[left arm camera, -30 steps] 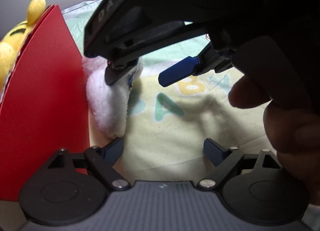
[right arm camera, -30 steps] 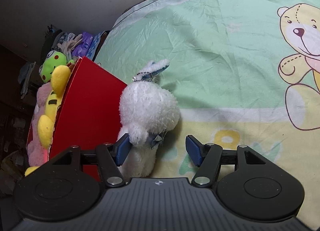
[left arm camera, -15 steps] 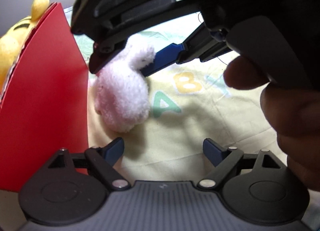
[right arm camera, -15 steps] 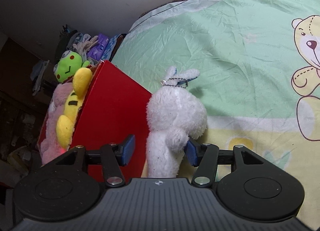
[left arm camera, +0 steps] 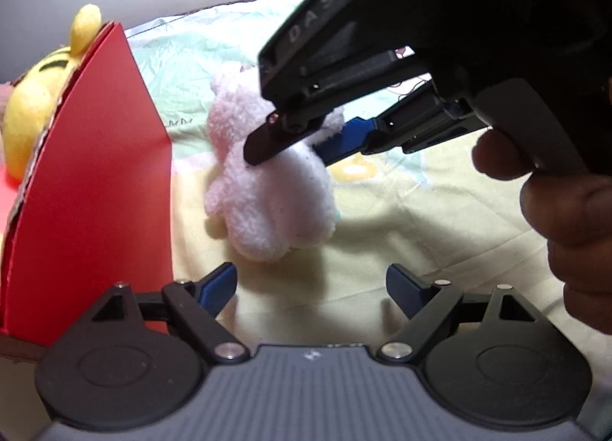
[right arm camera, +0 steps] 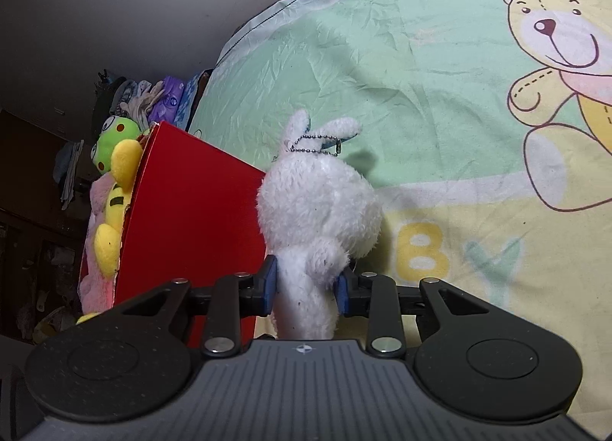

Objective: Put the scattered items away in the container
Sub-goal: 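Close the right tool fingers on the pale pink bunny's body, then lift the pale pink bunny off the sheet with the right tool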

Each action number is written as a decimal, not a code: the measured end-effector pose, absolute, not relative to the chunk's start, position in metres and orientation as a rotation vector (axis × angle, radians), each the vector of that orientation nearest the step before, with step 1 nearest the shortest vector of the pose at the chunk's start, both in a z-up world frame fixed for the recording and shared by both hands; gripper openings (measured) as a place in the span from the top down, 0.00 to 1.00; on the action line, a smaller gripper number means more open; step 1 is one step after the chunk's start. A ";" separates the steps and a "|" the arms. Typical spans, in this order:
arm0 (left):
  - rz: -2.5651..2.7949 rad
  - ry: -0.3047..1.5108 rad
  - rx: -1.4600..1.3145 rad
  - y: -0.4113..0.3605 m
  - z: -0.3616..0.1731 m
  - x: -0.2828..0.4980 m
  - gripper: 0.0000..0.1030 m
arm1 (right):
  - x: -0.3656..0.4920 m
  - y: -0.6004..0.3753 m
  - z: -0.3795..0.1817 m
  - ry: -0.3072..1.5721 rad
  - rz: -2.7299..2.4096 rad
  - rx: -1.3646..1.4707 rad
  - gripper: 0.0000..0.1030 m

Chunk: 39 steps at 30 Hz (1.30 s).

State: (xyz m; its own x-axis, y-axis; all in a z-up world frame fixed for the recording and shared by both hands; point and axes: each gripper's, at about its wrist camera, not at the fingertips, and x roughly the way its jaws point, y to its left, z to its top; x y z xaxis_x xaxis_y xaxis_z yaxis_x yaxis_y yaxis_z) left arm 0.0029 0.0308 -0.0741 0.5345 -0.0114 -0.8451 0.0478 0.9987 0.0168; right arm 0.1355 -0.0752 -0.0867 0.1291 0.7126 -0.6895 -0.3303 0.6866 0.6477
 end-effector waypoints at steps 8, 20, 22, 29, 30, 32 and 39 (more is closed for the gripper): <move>-0.142 0.970 0.056 0.014 -0.068 -0.018 0.14 | 0.113 -0.121 -0.080 1.201 0.702 0.316 0.68; -0.284 0.957 0.071 -0.006 -0.065 -0.016 0.11 | 0.077 -0.168 -0.084 1.180 0.594 0.362 0.65; -0.295 0.949 0.076 -0.011 -0.067 -0.009 0.11 | 0.074 -0.175 -0.082 1.166 0.566 0.365 0.61; -0.308 0.959 0.107 -0.023 -0.074 0.014 0.16 | 0.077 -0.199 -0.076 1.110 0.484 0.421 0.60; -0.306 0.971 0.099 -0.023 -0.076 0.017 0.18 | 0.078 -0.201 -0.077 1.108 0.473 0.432 0.60; -0.302 0.989 0.073 -0.020 -0.081 0.021 0.20 | 0.081 -0.206 -0.082 1.117 0.453 0.486 0.59; -0.294 1.001 0.022 -0.014 -0.085 0.024 0.26 | 0.089 -0.201 -0.094 1.149 0.490 0.584 0.51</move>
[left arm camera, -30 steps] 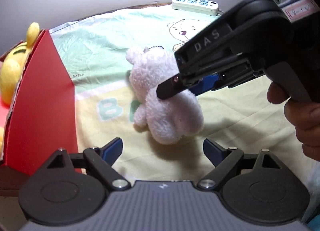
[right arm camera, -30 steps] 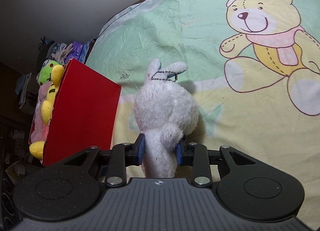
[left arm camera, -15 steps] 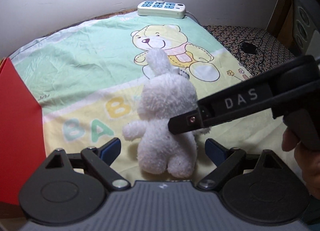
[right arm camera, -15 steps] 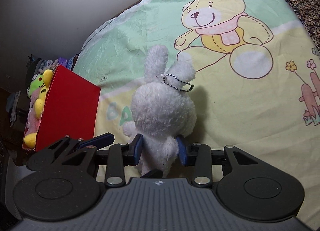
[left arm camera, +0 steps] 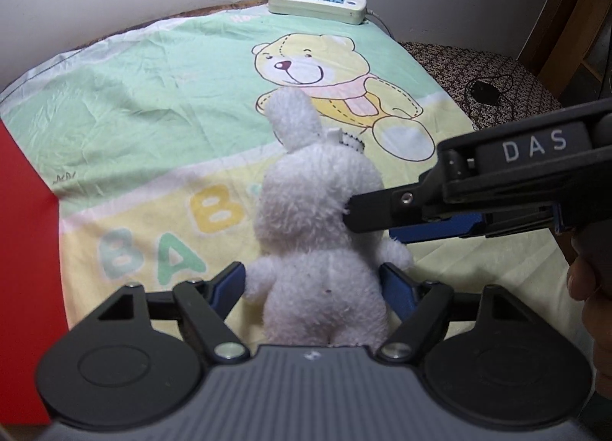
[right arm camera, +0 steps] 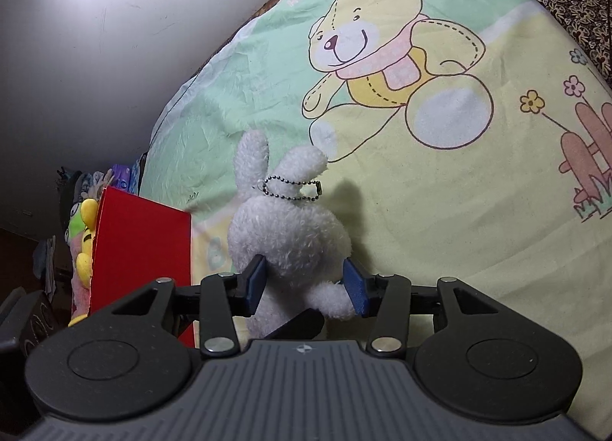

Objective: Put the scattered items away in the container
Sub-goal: 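Lift the pale pink bunny off the sheet with the right tool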

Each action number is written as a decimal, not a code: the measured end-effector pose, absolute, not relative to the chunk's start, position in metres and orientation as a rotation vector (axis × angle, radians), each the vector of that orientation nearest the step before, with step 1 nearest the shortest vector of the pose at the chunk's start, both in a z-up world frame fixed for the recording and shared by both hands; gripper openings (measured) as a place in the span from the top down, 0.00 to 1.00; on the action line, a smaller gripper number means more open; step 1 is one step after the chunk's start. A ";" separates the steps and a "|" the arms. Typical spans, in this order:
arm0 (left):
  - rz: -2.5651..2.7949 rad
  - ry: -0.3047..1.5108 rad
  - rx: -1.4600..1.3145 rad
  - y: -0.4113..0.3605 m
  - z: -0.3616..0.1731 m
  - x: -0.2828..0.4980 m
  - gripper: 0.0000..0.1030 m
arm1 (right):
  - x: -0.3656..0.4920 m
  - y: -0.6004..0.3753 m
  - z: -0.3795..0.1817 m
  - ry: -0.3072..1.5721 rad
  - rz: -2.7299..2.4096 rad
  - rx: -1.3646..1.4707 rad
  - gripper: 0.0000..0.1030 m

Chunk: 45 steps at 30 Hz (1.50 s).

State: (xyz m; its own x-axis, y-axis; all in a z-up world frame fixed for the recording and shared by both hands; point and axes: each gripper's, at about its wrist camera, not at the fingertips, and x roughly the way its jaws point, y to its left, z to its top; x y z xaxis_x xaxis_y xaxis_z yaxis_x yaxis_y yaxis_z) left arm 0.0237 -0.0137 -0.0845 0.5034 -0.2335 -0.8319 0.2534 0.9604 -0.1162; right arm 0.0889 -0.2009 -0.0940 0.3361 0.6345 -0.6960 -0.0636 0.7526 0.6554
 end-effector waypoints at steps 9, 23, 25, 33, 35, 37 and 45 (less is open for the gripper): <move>-0.282 1.029 0.006 -0.013 -0.092 0.037 0.34 | 0.101 -0.177 -0.094 1.137 0.528 0.534 0.48; -0.269 1.054 0.002 -0.014 -0.079 0.028 0.46 | 0.090 -0.172 -0.092 1.171 0.527 0.540 0.48; -0.272 1.058 0.009 -0.015 -0.076 0.023 0.46 | 0.084 -0.172 -0.089 1.174 0.527 0.533 0.48; -0.272 1.059 0.046 -0.011 -0.064 -0.001 0.46 | 0.061 -0.165 -0.075 1.182 0.541 0.518 0.48; -0.270 1.058 0.052 -0.008 -0.060 -0.008 0.46 | 0.055 -0.161 -0.072 1.178 0.547 0.512 0.48; -0.270 1.055 0.055 -0.004 -0.056 -0.014 0.46 | 0.049 -0.157 -0.068 1.174 0.552 0.507 0.48; -0.319 1.012 0.074 0.018 -0.034 -0.039 0.46 | 0.019 -0.140 -0.046 1.123 0.533 0.511 0.48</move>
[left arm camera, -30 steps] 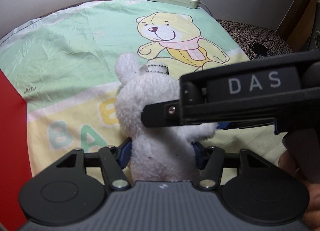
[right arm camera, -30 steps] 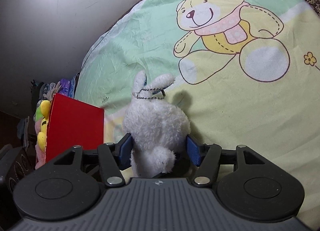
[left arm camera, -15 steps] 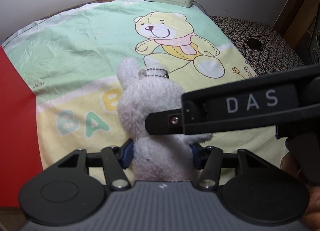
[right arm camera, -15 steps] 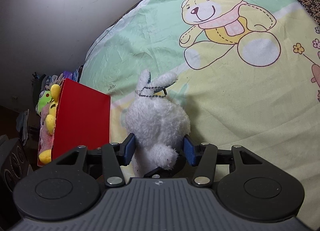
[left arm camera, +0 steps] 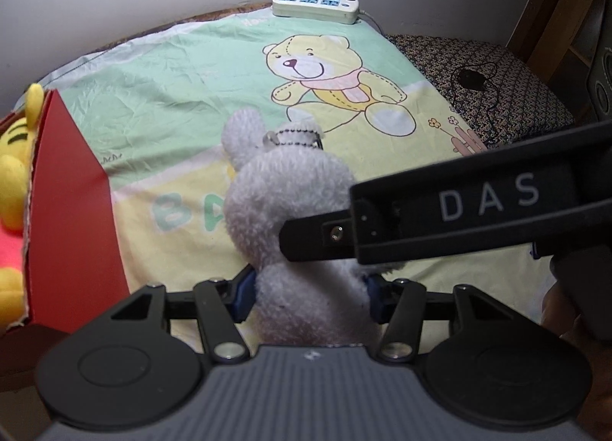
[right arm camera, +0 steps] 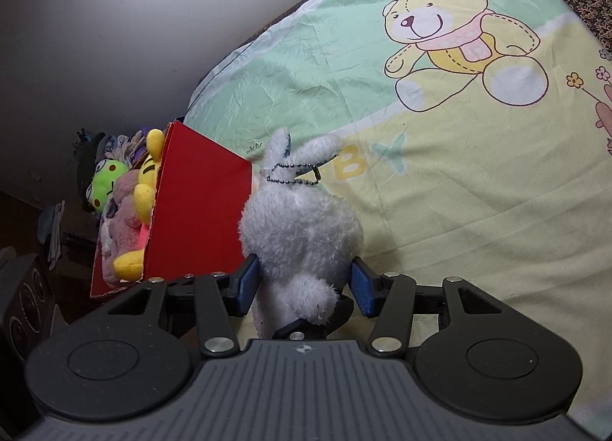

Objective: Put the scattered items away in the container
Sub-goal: 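Lift the pale pink bunny off the sheet with the right tool, then carry the pale pink bunny over the red box with the right tool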

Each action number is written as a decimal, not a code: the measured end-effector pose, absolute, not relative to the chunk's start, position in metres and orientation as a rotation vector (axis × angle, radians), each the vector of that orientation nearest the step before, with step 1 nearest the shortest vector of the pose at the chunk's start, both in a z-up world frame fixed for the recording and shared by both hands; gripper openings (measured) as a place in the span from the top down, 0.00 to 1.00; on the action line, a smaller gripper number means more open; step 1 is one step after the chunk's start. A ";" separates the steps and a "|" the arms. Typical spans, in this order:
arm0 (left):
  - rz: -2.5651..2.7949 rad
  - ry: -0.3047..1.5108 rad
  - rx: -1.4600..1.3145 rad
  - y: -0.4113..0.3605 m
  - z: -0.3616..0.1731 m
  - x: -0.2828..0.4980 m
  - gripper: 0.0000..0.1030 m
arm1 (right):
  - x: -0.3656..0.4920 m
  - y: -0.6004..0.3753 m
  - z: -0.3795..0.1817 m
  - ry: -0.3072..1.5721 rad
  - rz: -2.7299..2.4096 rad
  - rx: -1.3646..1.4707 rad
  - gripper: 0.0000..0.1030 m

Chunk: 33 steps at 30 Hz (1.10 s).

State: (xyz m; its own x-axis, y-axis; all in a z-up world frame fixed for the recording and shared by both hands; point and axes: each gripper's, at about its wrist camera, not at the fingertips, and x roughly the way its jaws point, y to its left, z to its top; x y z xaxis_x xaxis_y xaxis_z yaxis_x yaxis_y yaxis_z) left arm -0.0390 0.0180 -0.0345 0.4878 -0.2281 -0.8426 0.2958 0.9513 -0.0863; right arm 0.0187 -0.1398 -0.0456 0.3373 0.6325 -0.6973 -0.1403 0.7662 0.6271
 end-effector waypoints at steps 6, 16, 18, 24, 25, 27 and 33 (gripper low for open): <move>-0.389 0.978 0.110 0.042 -0.014 -0.057 0.46 | -0.011 -0.119 -0.025 1.060 0.478 0.527 0.48; -0.491 0.894 0.147 0.091 0.014 -0.087 0.47 | -0.056 -0.073 0.008 0.950 0.395 0.520 0.48; -0.507 0.870 0.152 0.101 0.022 -0.092 0.47 | -0.064 -0.064 0.016 0.923 0.386 0.517 0.48; -0.533 0.788 0.131 0.141 0.044 -0.107 0.47 | -0.081 -0.031 0.040 0.846 0.385 0.493 0.48; -0.531 0.775 0.124 0.148 0.048 -0.109 0.47 | -0.083 -0.024 0.044 0.834 0.391 0.483 0.48; -0.518 0.753 0.110 0.164 0.054 -0.112 0.47 | -0.083 -0.010 0.050 0.817 0.407 0.466 0.48; -0.416 0.706 0.080 0.214 0.064 -0.111 0.47 | -0.071 0.037 0.059 0.789 0.504 0.422 0.48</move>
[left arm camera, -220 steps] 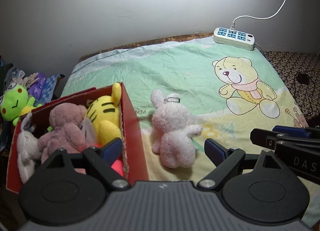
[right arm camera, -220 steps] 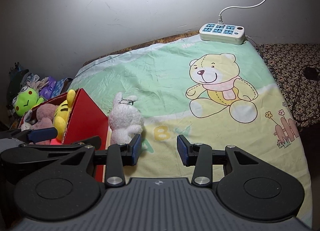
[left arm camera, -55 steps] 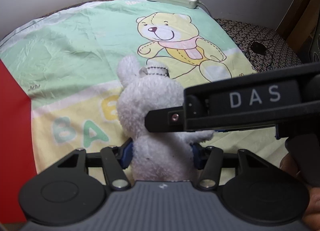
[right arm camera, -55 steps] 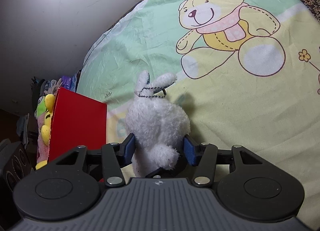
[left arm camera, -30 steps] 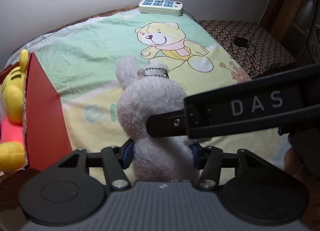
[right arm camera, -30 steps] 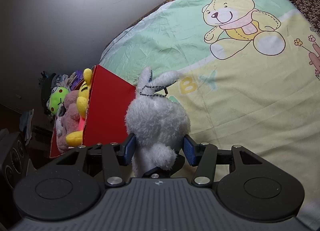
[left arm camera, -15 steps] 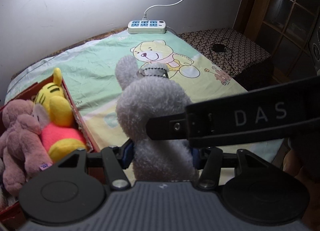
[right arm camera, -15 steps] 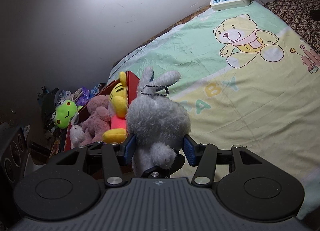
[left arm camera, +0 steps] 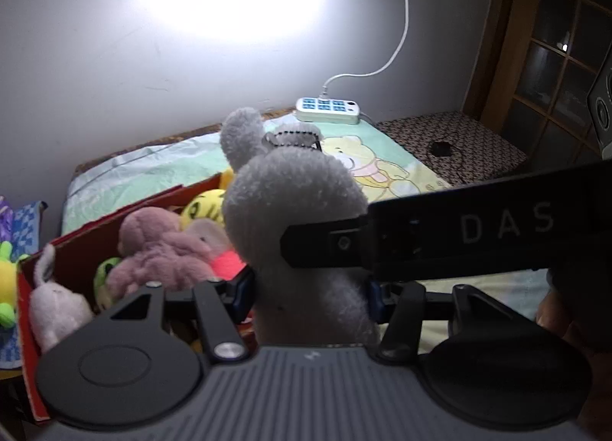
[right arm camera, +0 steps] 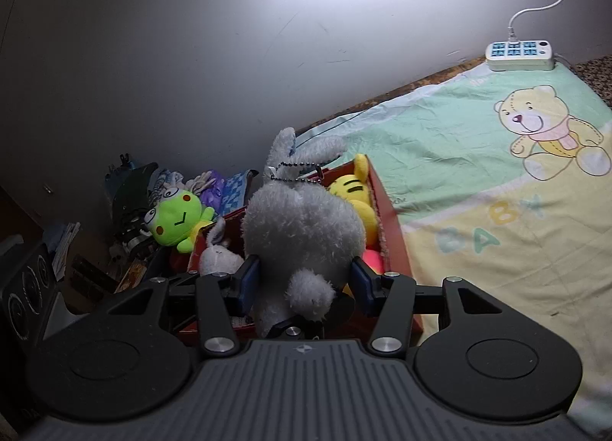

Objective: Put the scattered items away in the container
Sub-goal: 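Carry the pale pink bunny over the red box with the right tool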

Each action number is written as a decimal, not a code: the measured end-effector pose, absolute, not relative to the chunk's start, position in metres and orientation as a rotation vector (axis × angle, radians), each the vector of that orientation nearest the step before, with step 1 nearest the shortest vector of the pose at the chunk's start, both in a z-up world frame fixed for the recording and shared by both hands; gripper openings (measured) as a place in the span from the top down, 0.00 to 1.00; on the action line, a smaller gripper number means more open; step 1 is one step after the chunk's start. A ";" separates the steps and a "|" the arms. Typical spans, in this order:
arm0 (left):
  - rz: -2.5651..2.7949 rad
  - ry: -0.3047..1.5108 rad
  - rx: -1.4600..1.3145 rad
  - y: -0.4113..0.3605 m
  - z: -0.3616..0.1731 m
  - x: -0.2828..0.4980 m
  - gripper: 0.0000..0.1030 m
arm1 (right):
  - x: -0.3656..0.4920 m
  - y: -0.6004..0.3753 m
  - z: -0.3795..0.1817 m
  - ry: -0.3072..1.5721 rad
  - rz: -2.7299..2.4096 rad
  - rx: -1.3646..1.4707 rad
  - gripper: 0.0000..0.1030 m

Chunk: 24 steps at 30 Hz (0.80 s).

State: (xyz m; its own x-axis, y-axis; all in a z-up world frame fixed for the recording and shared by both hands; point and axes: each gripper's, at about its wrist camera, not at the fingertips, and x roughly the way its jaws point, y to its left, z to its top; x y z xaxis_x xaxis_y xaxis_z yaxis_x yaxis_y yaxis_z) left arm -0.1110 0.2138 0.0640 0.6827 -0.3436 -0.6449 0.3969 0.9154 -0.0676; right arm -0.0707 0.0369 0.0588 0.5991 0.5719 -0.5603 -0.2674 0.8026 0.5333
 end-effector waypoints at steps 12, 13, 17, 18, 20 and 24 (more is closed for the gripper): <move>-0.136 0.782 0.003 0.307 0.043 -0.078 0.47 | -0.013 0.137 0.033 0.882 0.740 0.363 0.49; -0.119 0.792 -0.007 0.314 0.040 -0.076 0.47 | -0.009 0.144 0.030 0.898 0.757 0.359 0.49; -0.072 0.836 -0.038 0.332 0.027 -0.071 0.47 | 0.001 0.164 0.020 0.947 0.795 0.326 0.50; -0.066 0.847 -0.041 0.334 0.024 -0.069 0.47 | 0.003 0.166 0.017 0.958 0.796 0.323 0.50; -0.059 0.864 -0.046 0.337 0.018 -0.063 0.47 | 0.009 0.170 0.013 0.988 0.794 0.319 0.50; -0.058 0.891 -0.050 0.339 0.008 -0.053 0.47 | 0.017 0.175 0.007 1.028 0.784 0.285 0.51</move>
